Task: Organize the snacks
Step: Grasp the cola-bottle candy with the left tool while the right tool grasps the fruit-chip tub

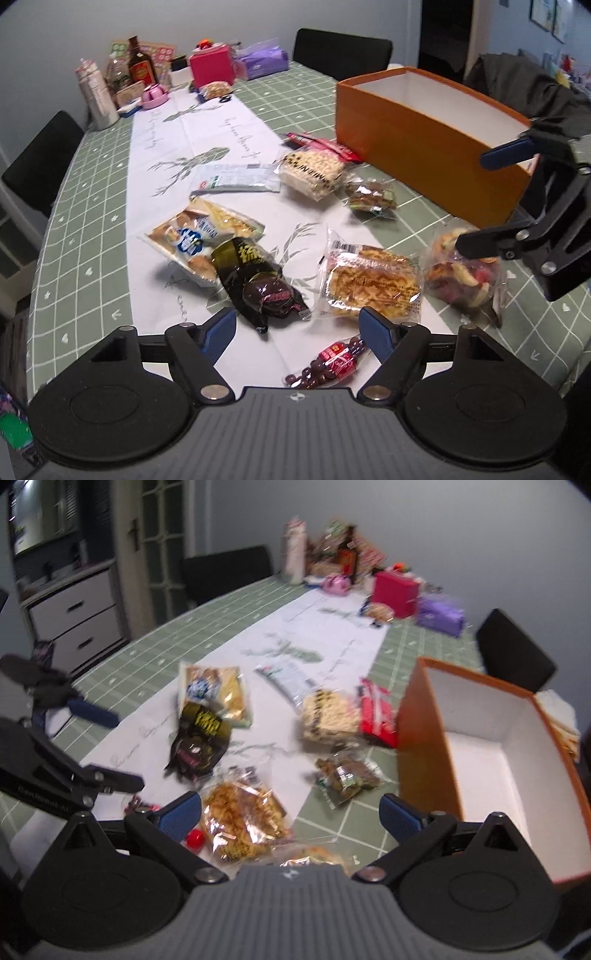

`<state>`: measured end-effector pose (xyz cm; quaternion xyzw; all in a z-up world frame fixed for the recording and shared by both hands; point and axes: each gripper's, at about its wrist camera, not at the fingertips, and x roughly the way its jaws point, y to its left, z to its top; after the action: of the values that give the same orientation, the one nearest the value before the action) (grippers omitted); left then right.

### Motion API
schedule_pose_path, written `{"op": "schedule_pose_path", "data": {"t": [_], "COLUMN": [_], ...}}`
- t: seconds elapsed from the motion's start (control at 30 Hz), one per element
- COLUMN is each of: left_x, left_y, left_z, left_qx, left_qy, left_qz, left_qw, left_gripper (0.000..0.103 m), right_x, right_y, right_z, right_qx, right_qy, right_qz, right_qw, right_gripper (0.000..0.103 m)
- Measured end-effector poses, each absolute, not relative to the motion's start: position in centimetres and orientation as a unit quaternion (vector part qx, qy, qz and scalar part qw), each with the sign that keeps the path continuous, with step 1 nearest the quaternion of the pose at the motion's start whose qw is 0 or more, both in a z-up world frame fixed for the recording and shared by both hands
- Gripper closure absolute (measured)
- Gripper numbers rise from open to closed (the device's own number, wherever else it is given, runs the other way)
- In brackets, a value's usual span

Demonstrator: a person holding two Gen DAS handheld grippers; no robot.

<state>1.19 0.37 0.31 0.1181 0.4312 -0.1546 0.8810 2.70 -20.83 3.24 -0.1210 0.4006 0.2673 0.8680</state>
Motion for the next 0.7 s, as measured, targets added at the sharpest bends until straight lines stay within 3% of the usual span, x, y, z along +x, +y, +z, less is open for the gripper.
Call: {"op": "schedule_pose_path", "data": {"t": [0.2, 0.33, 0.7], "left_x": [2.1, 2.0, 1.2], "left_y": [0.9, 0.4, -1.3], "left_z": [-0.6, -2.1, -4.7], "left_qx": [0.123, 0.154, 0.225], "left_qy": [0.429, 0.431, 0.428], "left_qz": [-0.198, -0.223, -0.299], "left_qw": [0.873, 0.861, 0.822], "left_gripper": [0.019, 0.02, 0.02], "right_x": [4.7, 4.9, 5.1], "right_y": [-20.8, -21.4, -21.3], "right_z": [1.2, -0.8, -3.0], "right_qx": [-0.164, -0.151, -0.167], "right_qy": [0.444, 0.474, 0.499], "right_qz": [0.29, 0.292, 0.288], "right_qw": [0.832, 0.817, 0.8], "right_gripper": [0.005, 0.02, 0.02]}}
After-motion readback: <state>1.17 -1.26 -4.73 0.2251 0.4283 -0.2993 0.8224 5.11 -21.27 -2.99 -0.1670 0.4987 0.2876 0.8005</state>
